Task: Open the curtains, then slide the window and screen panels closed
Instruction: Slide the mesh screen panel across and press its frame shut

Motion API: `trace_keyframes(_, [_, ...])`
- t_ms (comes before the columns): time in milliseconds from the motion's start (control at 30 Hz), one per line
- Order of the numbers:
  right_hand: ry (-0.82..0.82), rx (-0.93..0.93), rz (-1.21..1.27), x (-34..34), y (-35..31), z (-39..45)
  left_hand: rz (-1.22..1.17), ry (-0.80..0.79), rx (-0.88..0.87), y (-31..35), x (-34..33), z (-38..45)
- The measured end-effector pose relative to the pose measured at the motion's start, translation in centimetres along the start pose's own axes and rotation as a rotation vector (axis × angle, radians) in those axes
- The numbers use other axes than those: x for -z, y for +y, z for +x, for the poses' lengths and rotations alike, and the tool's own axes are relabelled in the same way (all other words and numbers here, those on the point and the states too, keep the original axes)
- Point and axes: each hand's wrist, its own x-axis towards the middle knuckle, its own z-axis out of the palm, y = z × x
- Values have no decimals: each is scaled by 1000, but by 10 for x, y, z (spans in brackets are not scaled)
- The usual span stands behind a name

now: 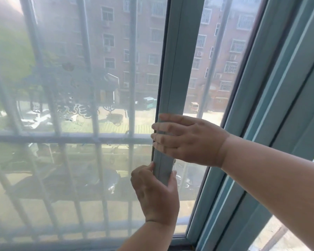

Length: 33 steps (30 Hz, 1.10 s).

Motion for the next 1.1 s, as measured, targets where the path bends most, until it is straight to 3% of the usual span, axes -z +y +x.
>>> trace_keyframes(700, [-38, -67, -17, 21, 7, -85, -33, -60, 26, 52, -62, -52])
trace_keyframes(1100, [-141, -100, -46, 20, 3, -89, -92, -280, 60, 45, -32, -42])
